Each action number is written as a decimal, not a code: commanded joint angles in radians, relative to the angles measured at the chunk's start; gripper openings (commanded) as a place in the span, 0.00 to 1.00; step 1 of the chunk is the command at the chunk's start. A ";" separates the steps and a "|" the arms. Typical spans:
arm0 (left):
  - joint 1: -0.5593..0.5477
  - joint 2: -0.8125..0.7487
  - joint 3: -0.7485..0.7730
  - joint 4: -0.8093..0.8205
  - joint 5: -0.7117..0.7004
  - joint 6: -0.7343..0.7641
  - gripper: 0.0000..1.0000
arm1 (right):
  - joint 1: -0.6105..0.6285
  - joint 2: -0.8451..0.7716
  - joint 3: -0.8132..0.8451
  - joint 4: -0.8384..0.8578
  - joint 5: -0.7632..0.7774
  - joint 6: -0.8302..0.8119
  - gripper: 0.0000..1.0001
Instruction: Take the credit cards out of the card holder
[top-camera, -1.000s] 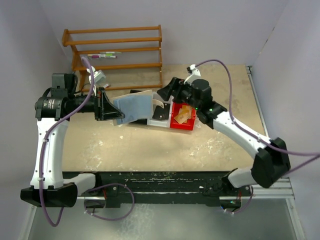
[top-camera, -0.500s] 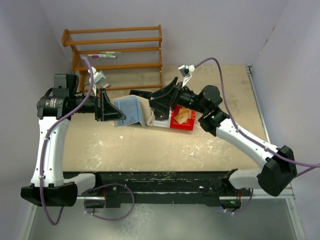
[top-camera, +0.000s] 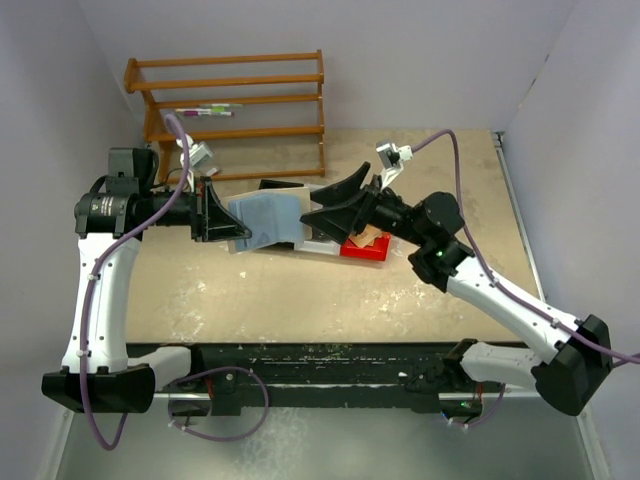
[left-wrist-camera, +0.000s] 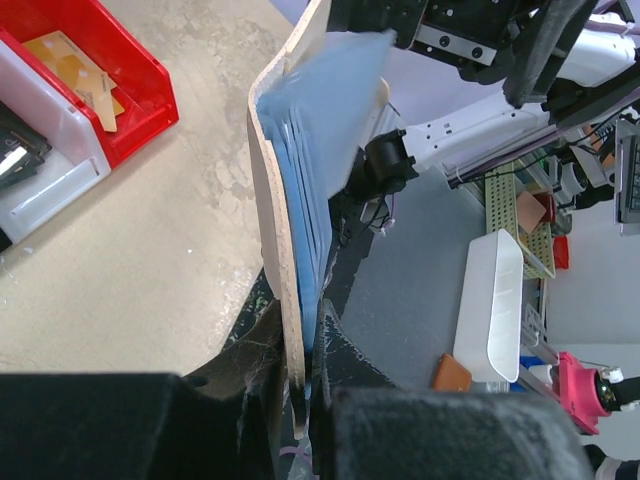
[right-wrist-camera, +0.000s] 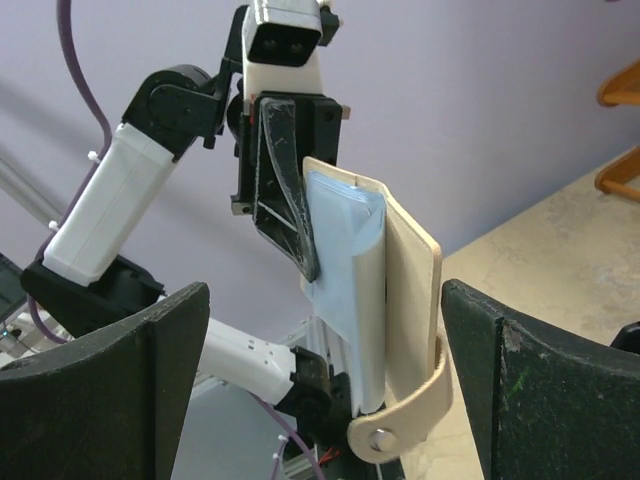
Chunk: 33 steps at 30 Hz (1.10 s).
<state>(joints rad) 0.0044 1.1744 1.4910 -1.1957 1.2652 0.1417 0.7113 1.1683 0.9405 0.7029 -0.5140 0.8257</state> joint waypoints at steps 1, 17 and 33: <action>0.003 -0.006 0.003 0.033 0.017 -0.001 0.01 | 0.007 -0.032 0.014 0.015 0.064 -0.034 1.00; 0.003 -0.002 0.005 0.069 0.024 -0.044 0.01 | 0.332 0.124 0.209 -0.312 0.501 -0.451 1.00; 0.003 -0.009 0.011 0.030 0.146 -0.003 0.01 | 0.360 0.154 0.235 -0.372 0.658 -0.478 0.81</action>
<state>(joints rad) 0.0063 1.1759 1.4902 -1.1706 1.2728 0.1162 1.0668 1.3228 1.1450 0.3275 0.1139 0.3656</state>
